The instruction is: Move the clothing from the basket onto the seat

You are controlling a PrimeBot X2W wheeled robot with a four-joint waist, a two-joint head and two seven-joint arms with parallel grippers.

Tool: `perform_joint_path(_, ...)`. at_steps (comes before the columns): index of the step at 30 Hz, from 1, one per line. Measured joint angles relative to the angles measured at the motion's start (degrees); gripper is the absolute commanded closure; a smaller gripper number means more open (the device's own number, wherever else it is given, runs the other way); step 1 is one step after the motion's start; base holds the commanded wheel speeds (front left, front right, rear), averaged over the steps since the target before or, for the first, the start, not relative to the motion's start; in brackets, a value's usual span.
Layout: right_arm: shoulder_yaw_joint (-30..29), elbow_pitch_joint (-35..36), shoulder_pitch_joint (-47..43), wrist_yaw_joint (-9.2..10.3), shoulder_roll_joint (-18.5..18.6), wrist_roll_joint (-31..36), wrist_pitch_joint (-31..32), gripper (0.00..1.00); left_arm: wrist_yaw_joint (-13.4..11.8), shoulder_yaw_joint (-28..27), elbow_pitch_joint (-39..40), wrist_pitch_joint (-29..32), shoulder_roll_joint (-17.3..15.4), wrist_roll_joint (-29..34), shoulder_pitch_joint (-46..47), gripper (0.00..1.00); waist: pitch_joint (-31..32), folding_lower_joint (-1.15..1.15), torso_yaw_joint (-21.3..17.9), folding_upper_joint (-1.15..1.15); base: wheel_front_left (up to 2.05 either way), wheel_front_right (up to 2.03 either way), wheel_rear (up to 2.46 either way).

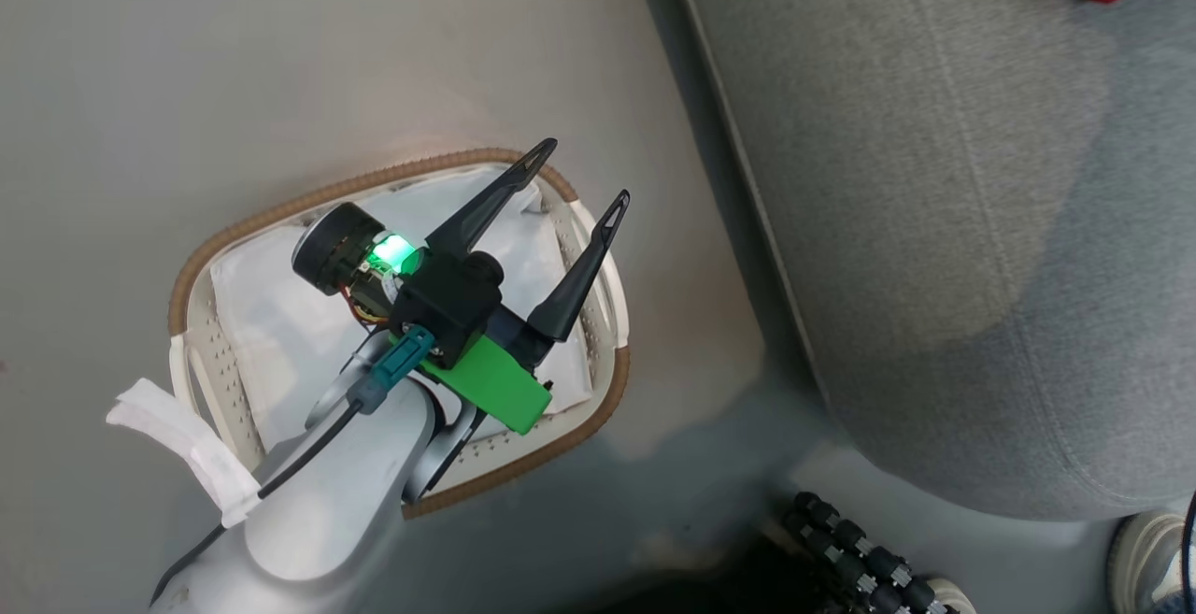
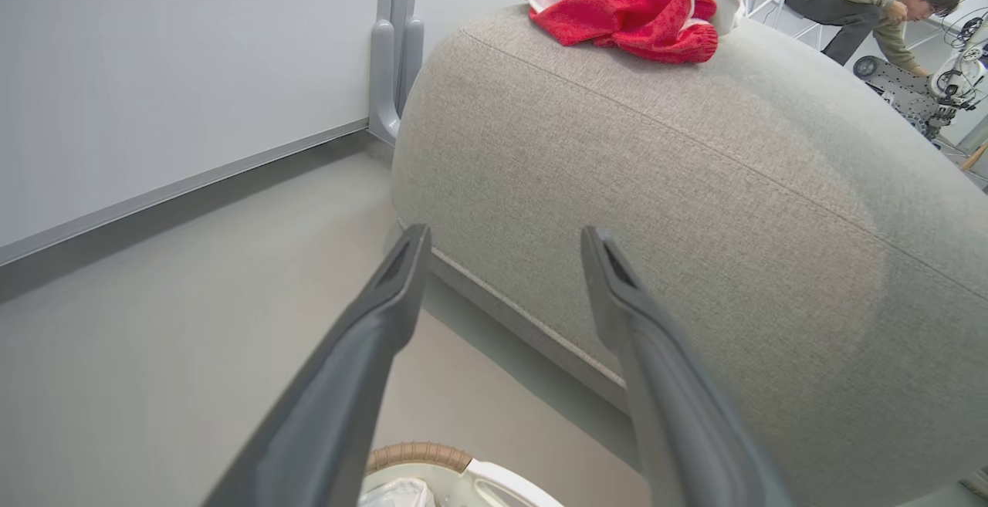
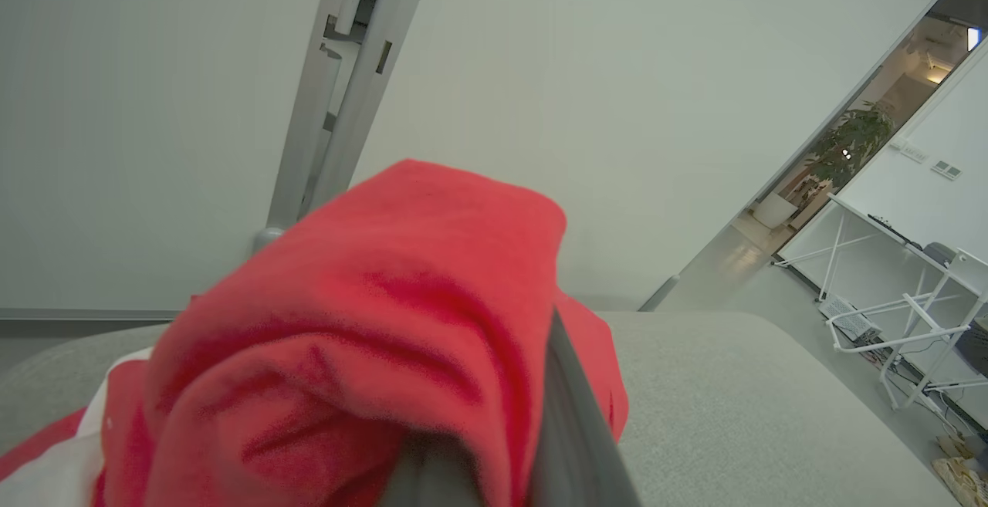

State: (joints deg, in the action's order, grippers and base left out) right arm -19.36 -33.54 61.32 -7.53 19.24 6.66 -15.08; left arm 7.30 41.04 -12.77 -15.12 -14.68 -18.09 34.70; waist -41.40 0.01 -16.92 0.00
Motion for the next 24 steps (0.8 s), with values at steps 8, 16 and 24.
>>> perform_joint_path(8,-3.10,1.13,-9.20,0.00,-5.10,-1.01,-0.01,0.67,0.01,-1.05,-1.08,0.01,0.54,0.19,-0.07,0.00,-3.39,0.00,2.53,0.00,0.00,0.00,0.00)
perform_joint_path(16,-2.33,5.49,-16.83,0.00,-6.39,-2.25,-0.01,0.00,0.01,-4.23,-1.83,0.01,2.01,-0.29,-2.63,0.00,1.11,-0.01,3.41,0.00,0.00,0.00,0.00)
perform_joint_path(24,1.58,7.36,-22.48,0.00,-4.56,-1.99,-0.01,0.00,0.08,-9.05,-2.88,0.01,4.47,-2.24,-6.93,0.00,8.83,-0.01,3.75,0.00,0.00,0.00,0.00)
